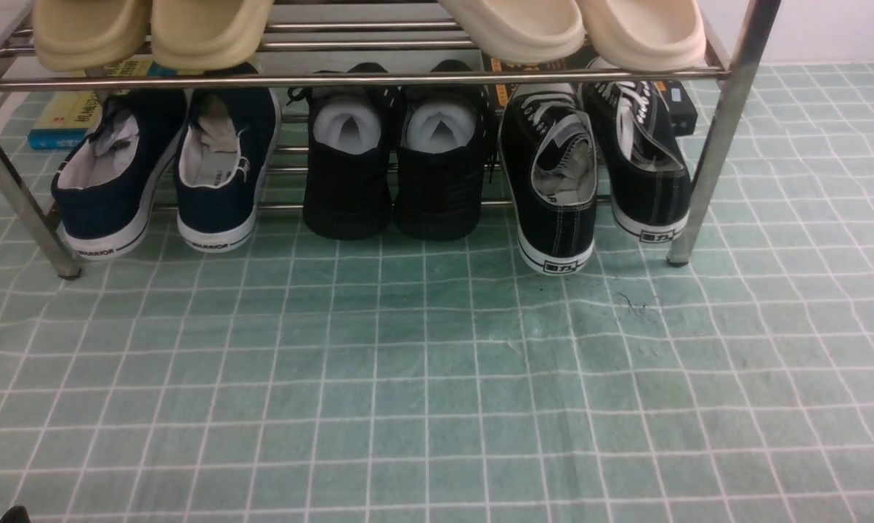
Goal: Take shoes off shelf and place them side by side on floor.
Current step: 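Grasp the leftmost shoe on the bottom shelf of the shoe rack with the left gripper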
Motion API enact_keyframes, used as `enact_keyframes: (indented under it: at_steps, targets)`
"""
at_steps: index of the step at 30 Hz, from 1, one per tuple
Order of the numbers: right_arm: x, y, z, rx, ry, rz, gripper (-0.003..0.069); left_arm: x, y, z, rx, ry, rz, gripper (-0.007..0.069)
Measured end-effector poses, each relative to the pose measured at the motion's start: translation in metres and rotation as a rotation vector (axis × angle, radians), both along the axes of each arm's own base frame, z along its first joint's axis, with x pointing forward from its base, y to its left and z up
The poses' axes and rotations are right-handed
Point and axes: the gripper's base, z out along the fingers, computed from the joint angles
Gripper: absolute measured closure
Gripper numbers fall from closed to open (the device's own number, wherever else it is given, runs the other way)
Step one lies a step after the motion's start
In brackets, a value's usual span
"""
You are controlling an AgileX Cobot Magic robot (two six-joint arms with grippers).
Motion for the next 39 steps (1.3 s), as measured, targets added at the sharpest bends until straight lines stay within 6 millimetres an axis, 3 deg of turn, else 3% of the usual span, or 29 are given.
enact_keyframes:
  at_steps: [2, 5, 6, 10, 15, 28, 39]
  targets:
    - [0.0, 0.0, 0.0, 0.0, 0.0, 0.0, 0.0421, 0.0, -0.001, 0.0, -0.044, -0.006, 0.005, 0.0385]
    - [0.0, 0.0, 0.0, 0.0, 0.0, 0.0, 0.0421, 0.001, -0.006, 0.002, -0.339, -0.046, 0.024, 0.0385]
    - [0.0, 0.0, 0.0, 0.0, 0.0, 0.0, 0.0421, 0.001, -0.006, 0.003, -0.35, -0.05, 0.027, 0.0385]
    - [0.0, 0.0, 0.0, 0.0, 0.0, 0.0, 0.0421, 0.002, -0.011, 0.01, -0.841, -0.103, 0.067, 0.0385]
    - [0.0, 0.0, 0.0, 0.0, 0.0, 0.0, 0.0421, 0.003, -0.012, 0.016, -1.147, -0.146, 0.093, 0.0385]
    - [0.0, 0.0, 0.0, 0.0, 0.0, 0.0, 0.0421, 0.004, -0.01, 0.022, -1.199, -0.219, 0.091, 0.0385]
    - [0.0, 0.0, 0.0, 0.0, 0.0, 0.0, 0.0421, 0.003, -0.012, 0.018, -1.148, -0.175, 0.086, 0.0397]
